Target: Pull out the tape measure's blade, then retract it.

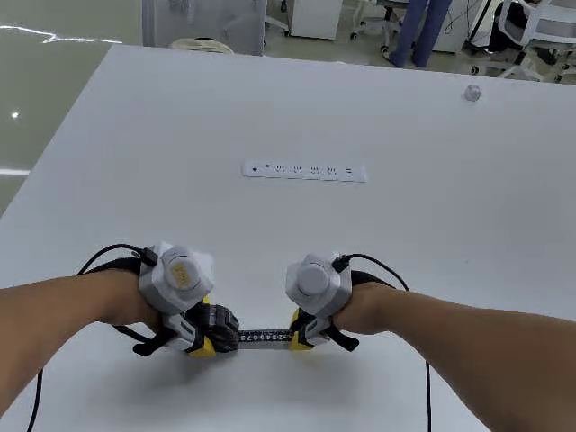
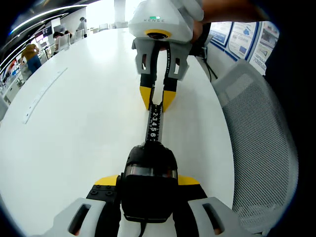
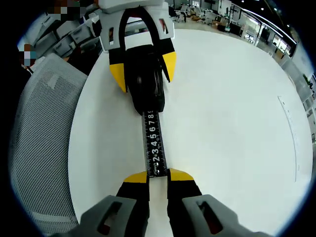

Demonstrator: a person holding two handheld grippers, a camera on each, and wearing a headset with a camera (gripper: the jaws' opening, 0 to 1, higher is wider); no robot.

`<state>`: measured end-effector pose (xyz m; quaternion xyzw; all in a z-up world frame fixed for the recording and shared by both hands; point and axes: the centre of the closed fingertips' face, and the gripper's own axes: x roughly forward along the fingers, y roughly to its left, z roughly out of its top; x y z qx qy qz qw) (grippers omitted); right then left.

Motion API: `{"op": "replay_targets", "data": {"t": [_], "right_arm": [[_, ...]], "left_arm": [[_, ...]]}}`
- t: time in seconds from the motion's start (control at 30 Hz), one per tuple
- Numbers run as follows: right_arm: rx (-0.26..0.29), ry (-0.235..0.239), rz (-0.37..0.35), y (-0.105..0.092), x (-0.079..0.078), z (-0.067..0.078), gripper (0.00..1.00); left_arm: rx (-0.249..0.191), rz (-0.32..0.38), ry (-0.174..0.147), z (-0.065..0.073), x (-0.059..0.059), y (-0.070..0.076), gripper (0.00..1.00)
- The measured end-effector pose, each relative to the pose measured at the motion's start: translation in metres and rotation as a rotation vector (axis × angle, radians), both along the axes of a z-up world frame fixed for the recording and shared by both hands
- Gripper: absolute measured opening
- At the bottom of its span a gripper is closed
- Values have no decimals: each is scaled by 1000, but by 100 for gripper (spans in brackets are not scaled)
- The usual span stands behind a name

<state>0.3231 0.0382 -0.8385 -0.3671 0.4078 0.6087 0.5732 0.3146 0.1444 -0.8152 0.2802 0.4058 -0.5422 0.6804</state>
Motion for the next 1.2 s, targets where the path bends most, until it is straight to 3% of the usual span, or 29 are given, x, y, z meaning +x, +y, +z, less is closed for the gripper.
{"op": "replay_targets", "data": {"t": [1.2], "right_arm": [[-11,-1,-12,-13,1,1,11]], "left_arm": [[-3,0,-4,-1,-1,0,38]]}}
